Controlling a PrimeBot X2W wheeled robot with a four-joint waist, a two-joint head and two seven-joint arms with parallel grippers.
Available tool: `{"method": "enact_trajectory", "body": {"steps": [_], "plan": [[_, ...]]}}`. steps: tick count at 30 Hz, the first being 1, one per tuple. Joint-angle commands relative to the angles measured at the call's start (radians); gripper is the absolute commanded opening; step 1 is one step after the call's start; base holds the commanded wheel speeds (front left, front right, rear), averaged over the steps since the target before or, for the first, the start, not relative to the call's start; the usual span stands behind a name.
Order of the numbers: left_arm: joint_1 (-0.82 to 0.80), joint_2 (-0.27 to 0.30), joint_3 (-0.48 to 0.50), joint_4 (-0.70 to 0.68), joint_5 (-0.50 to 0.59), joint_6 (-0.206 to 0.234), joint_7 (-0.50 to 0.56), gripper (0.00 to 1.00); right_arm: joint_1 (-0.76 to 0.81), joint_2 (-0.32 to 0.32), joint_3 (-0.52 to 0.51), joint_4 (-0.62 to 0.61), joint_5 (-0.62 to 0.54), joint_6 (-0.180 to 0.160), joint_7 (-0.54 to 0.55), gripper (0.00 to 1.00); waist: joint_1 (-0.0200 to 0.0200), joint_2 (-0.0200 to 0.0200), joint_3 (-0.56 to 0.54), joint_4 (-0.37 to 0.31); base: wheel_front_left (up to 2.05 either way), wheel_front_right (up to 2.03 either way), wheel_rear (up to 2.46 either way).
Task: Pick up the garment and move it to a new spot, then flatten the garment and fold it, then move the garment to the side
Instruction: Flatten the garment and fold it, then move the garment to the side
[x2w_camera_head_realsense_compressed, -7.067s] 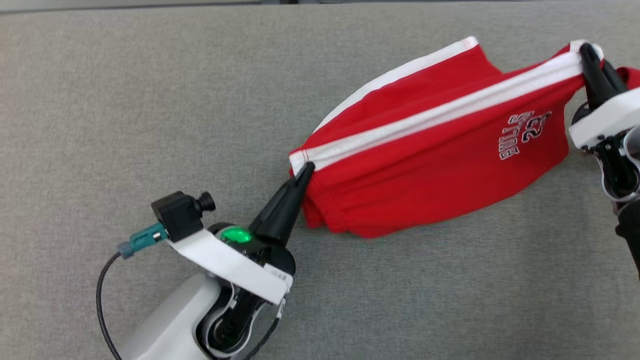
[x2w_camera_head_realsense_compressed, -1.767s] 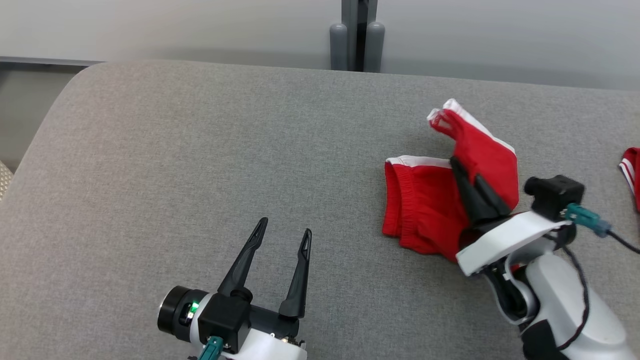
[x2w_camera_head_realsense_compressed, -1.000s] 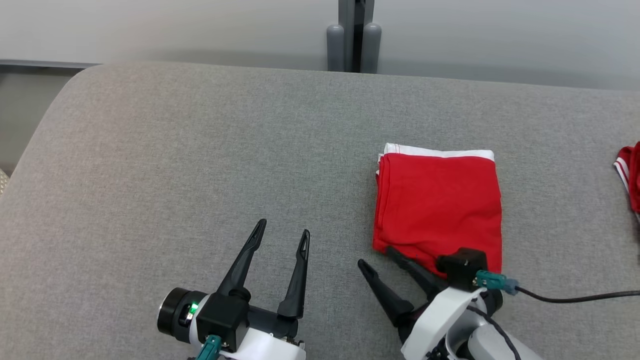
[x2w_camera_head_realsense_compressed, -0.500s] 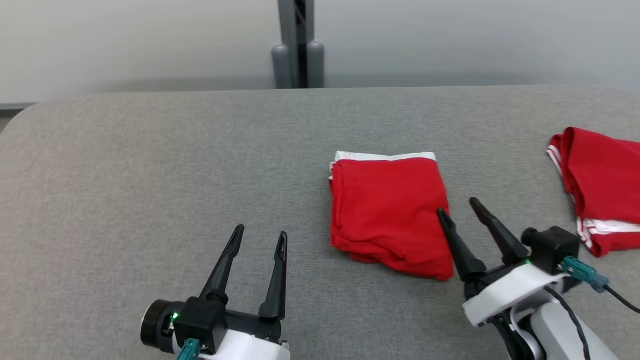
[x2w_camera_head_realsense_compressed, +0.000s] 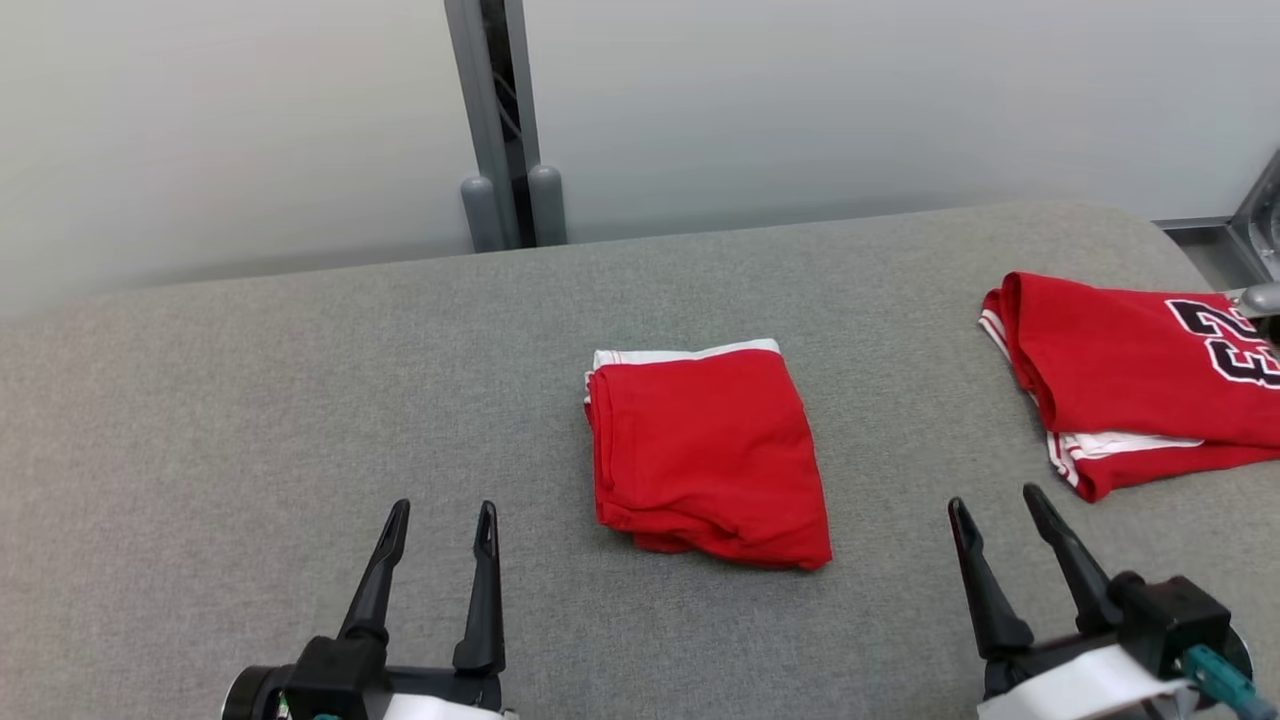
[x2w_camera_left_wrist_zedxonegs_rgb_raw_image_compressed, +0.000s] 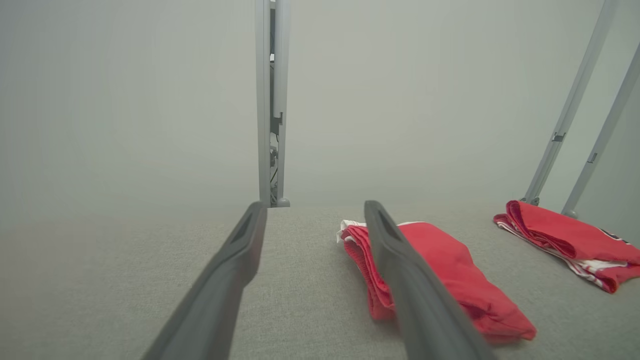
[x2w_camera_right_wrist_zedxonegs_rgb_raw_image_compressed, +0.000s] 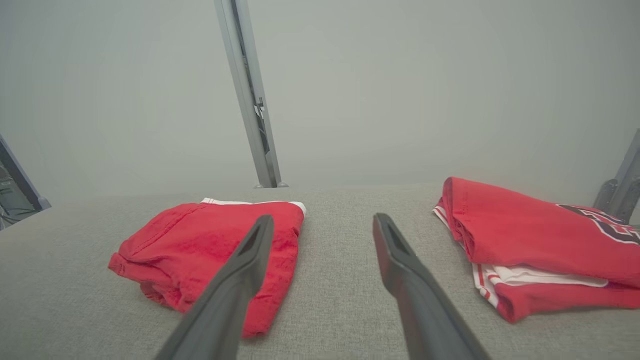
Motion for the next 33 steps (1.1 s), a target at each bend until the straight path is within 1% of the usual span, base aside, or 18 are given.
{"method": "enact_trajectory", "body": {"steps": [1,6,12,27,30,33], "plan": [[0.017,0.004,0.012,-0.004,0.008,0.004,0.0,1.0,0.028,0.002,-0.009,-0.018,-0.011,0.0,-0.005,1.0,0.0,0.0,-0.016,-0.011,0.0,0.0,0.0],[0.048,0.004,0.037,-0.015,0.011,0.005,0.0,1.0,0.089,0.013,-0.023,-0.059,-0.044,0.0,-0.006,1.0,0.0,0.0,-0.027,-0.012,0.0,0.0,0.0],[0.067,0.003,0.059,-0.007,0.016,-0.017,0.0,1.0,0.127,0.024,-0.033,-0.086,-0.041,0.0,-0.006,1.0,0.0,0.0,-0.032,-0.006,0.0,0.0,0.0],[0.084,0.003,0.05,0.006,0.019,-0.032,0.0,1.0,0.122,0.028,-0.019,-0.069,-0.015,0.0,-0.006,1.0,0.0,0.0,-0.031,0.013,0.0,0.0,0.0],[0.078,0.003,0.045,0.011,0.021,-0.033,0.0,1.0,0.115,0.034,-0.02,-0.054,0.032,0.0,-0.006,1.0,0.0,0.0,-0.027,0.021,0.0,0.0,0.0],[0.069,0.003,0.037,0.016,0.028,-0.04,0.0,1.0,0.095,0.043,-0.019,-0.028,0.119,0.0,-0.006,1.0,0.0,0.0,-0.019,0.037,0.0,0.0,0.0]]}}
